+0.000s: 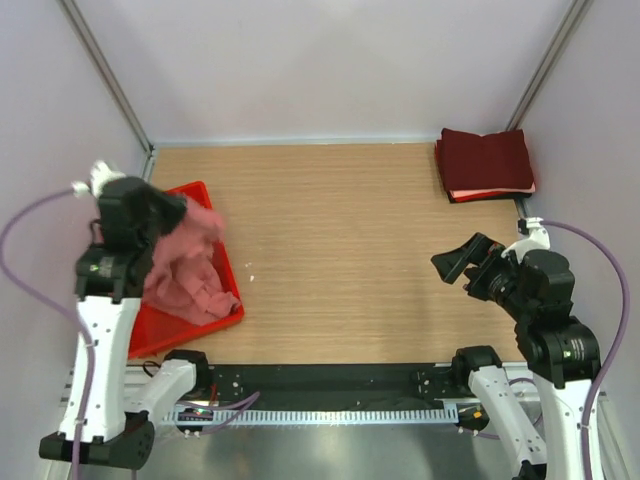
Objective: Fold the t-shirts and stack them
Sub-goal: Move the tshirt to the center of the board
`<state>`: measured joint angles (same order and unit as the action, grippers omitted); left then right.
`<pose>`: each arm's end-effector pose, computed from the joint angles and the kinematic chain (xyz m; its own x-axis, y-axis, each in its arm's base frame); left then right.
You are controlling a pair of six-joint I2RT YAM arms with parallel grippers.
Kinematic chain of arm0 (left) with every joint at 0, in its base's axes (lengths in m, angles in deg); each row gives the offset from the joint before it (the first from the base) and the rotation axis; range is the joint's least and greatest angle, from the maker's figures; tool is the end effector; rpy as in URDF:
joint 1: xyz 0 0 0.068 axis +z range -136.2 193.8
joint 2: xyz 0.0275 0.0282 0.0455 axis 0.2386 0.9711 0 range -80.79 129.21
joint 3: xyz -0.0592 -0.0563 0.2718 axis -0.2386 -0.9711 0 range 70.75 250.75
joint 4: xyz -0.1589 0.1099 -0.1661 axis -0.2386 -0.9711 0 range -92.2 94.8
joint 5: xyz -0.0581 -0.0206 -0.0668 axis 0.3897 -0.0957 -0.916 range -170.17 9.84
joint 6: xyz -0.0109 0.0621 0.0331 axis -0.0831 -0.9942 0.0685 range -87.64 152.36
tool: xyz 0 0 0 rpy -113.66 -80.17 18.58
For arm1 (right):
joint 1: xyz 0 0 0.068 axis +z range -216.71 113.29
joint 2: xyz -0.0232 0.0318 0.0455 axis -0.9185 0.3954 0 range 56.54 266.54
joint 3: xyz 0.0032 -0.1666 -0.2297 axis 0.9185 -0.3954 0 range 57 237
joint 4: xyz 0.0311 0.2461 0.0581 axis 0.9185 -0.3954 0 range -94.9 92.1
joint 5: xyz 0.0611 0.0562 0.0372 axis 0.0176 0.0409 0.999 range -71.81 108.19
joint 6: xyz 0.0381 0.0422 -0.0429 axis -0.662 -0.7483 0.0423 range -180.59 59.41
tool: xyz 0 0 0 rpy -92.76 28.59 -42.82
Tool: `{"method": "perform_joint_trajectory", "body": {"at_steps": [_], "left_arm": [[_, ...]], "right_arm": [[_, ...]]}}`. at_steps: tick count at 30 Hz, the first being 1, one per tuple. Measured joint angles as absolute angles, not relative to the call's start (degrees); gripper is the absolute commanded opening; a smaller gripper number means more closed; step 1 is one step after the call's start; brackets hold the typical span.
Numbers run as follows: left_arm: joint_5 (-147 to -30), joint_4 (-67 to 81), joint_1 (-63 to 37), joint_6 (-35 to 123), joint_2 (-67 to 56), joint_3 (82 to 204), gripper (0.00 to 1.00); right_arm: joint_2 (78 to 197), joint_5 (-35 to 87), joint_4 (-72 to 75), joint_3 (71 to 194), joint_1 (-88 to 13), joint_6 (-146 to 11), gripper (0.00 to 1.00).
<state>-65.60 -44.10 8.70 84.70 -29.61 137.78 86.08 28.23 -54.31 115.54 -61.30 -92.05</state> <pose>0.1700 -0.0003 0.3795 -0.2339 -0.7484 -0.6207 -0.5056 0.6389 -0.5798 0.0752 0.0173 0.3564 -0.5197 0.4671 -0.7154 0.0286 0.8464 0.5318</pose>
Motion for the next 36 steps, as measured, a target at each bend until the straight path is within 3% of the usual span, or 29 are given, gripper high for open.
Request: {"method": "perform_joint_trajectory", "body": {"at_steps": [5, 10, 12, 18, 19, 21, 24, 28, 36], "left_arm": [[-78.8, -30.81, 8.68, 85.6, -19.49, 171.15, 0.0], [-92.28, -16.37, 2.21, 91.65, -9.53, 187.67, 0.0], [-94.86, -13.39, -3.5, 91.91, -8.74, 185.62, 0.0], [-98.89, -6.95, -16.72, 91.04, -11.47, 157.6, 0.44], [-99.04, -6.14, -18.56, 90.34, -11.45, 151.17, 0.55], [-99.85, -7.08, -21.86, 88.68, -10.18, 139.94, 0.61], [-100.0, -12.52, -24.37, 85.29, -8.15, 129.71, 0.63], [-93.33, -22.4, -24.46, 79.59, -9.13, 128.07, 0.73], [-83.41, -28.54, -22.01, 72.72, -8.28, 134.67, 0.73]], "right_arm": [[84.94, 28.37, -54.02, 118.01, -61.3, -93.93, 1.0], [84.92, 28.47, -54.02, 118.86, -61.3, -96.31, 1.0], [84.83, 28.45, -54.04, 118.91, -61.3, -97.25, 1.0], [83.33, 27.99, -54.15, 118.89, -61.3, -99.2, 0.99], [83.15, 27.82, -54.13, 118.89, -61.3, -99.72, 0.99], [83.15, 27.56, -54.09, 118.82, -61.3, -100.31, 0.99], [83.76, 27.29, -53.24, 117.64, -61.3, -101.16, 0.97], [87.65, 27.25, -49.39, 112.46, -61.3, -101.97, 0.89], [115.19, 26.09, -39.05, 106.41, -59.97, -102.41, 0.88]]}}
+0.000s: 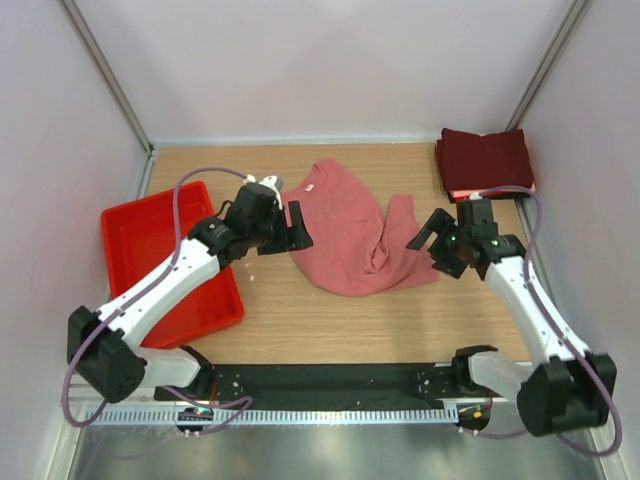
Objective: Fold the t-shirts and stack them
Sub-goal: Move the tshirt to the center of the board, then flatten the tshirt out
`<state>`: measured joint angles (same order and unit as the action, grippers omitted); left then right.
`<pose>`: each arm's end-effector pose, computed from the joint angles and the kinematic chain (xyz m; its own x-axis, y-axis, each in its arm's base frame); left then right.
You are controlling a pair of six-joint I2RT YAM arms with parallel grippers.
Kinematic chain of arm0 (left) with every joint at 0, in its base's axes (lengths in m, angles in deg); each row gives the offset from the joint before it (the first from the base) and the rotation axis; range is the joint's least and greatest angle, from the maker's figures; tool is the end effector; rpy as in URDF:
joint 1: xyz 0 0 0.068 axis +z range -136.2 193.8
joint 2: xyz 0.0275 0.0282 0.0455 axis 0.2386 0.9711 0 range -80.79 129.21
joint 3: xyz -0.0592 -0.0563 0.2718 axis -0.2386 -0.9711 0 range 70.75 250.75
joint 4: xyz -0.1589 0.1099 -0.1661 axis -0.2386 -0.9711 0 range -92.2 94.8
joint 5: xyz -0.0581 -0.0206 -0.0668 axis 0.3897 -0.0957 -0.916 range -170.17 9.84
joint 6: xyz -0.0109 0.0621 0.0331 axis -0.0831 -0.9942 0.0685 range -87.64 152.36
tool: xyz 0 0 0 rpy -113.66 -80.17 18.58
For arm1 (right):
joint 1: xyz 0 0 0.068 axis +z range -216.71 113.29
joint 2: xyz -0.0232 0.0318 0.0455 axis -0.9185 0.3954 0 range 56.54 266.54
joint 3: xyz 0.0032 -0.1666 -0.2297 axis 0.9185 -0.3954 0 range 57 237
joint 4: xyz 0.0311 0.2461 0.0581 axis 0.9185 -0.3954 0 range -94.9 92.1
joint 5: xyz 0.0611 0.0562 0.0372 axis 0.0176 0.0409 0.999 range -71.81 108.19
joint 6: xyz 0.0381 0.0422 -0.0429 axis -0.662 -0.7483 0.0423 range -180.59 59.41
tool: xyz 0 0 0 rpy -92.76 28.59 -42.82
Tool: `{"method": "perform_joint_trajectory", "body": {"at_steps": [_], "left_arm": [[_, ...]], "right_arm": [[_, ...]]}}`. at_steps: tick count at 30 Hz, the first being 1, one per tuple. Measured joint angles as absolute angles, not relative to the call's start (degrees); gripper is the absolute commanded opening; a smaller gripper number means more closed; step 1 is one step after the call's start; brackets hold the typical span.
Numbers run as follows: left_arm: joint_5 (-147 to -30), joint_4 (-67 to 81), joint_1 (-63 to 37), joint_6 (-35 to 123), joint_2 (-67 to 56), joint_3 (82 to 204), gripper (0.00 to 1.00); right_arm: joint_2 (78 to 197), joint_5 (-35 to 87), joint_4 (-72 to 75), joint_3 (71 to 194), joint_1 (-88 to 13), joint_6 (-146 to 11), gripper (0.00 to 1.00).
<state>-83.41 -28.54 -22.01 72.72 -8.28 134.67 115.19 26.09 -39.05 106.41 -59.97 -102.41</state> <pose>0.2251 -0.1664 0.3114 -0.8134 -0.2103 -0.5424 0.1204 0.8513 -0.5107 0.2031 0.0320 0.2679 -0.7056 0.5818 -0.4046 0.3587 0.7856 0.5041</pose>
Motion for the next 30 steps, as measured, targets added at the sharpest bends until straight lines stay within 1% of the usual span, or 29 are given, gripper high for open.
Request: {"method": "perform_joint_trajectory", "body": {"at_steps": [4, 7, 10, 14, 22, 26, 30], "left_arm": [[-83.04, -29.33, -19.04, 71.98, -1.92, 138.5, 0.71], [-84.31, -29.15, -14.56, 72.26, 3.96, 142.5, 0.69], [-84.66, -28.43, -10.6, 72.2, 9.38, 146.85, 0.69], [-83.89, -28.45, -6.65, 71.04, 15.65, 151.98, 0.68], [-80.81, -28.47, -3.3, 70.47, 22.45, 153.18, 0.68], [-80.77, -27.86, -3.54, 70.84, 26.32, 153.14, 0.68], [-82.16, -27.23, -3.76, 70.84, 32.07, 154.34, 0.68]], "right_arm": [[124.94, 23.4, -35.84, 108.92, -58.72, -101.25, 0.87], [131.3, 21.7, -32.25, 113.47, -58.48, -99.74, 0.83], [137.58, 20.63, -29.02, 118.49, -58.46, -97.82, 0.82], [143.35, 19.29, -27.57, 122.32, -58.35, -94.98, 0.82], [145.03, 17.28, -30.68, 122.36, -56.86, -94.0, 0.77], [141.31, 17.15, -31.68, 116.15, -56.4, -96.33, 0.76], [135.85, 15.45, -36.36, 110.93, -56.32, -98.85, 0.76]]}}
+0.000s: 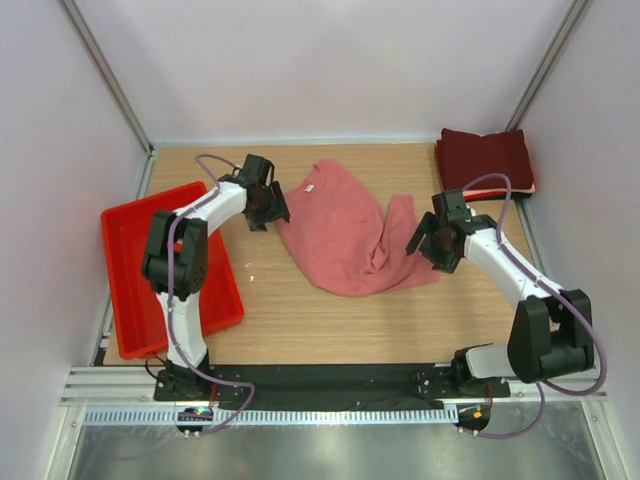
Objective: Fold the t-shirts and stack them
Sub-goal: Flatten the tshirt out
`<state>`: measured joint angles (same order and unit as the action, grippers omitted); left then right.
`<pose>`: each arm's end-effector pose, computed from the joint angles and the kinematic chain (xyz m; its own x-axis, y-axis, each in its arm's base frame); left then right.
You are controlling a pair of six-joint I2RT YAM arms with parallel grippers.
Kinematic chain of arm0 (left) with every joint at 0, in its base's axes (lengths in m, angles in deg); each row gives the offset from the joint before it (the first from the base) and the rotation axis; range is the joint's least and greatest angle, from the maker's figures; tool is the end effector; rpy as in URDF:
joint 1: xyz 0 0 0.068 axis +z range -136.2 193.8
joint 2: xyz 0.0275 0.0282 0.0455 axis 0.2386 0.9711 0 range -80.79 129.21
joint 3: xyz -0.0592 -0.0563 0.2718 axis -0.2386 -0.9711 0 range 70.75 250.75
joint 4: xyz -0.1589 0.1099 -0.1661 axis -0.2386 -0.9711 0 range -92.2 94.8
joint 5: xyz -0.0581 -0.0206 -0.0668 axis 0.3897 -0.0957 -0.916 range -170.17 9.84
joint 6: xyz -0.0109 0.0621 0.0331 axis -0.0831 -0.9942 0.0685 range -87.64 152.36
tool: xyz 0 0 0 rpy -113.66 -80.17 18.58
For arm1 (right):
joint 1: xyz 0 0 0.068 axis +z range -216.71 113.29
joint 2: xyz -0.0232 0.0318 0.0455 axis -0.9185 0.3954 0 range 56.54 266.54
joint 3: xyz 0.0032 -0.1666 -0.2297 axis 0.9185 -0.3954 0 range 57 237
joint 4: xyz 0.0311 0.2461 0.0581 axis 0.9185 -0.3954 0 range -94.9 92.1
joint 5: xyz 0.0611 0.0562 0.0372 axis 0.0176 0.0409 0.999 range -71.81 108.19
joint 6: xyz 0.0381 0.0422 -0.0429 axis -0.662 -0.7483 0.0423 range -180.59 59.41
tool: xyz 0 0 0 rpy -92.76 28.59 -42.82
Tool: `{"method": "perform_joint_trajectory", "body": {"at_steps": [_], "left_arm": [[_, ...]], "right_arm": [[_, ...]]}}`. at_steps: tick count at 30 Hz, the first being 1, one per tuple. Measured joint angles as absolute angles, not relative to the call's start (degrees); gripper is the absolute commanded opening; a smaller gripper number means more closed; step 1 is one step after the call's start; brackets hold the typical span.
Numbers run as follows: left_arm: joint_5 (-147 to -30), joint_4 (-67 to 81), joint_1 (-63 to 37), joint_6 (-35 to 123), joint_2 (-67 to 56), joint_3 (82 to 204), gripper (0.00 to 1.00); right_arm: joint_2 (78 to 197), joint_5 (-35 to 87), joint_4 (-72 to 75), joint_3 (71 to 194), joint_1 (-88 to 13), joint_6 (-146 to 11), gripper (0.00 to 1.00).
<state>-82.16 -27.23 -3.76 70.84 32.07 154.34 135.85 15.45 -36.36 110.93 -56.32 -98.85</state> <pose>0.4069 -0.1308 0.1870 -0.8522 -0.3825 -0.3569 -0.2717 0.9066 -0.3228 0.2642 0.0455 0.2173 -0.7918 0.4837 -0.3728 0.4216 0.8746 0.2394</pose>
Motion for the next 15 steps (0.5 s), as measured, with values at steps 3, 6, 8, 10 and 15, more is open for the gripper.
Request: {"method": "perform_joint_trajectory", "body": {"at_steps": [3, 6, 8, 10, 15], "left_arm": [[-82.95, -26.94, -4.07, 70.89, 36.18, 156.27, 0.68], [-82.97, -26.7, -4.59, 70.91, 37.75, 157.82, 0.65], [-83.24, -26.05, -4.96, 71.0, 38.67, 158.89, 0.59], [-83.3, -25.61, -5.22, 70.95, 39.52, 159.57, 0.46], [-84.37, -24.78, -5.33, 71.59, 39.83, 159.54, 0.03]], "right_arm": [[131.15, 12.87, -38.68, 109.05, -56.29, -101.6, 0.75], [127.5, 10.7, -38.53, 106.16, -56.32, -104.2, 0.75], [126.54, 9.5, -38.07, 103.85, -56.32, -105.38, 0.75], [126.6, 7.97, -37.13, 101.29, -56.29, -106.32, 0.75], [126.67, 3.73, -34.57, 98.17, -56.32, -107.24, 0.76]]}}
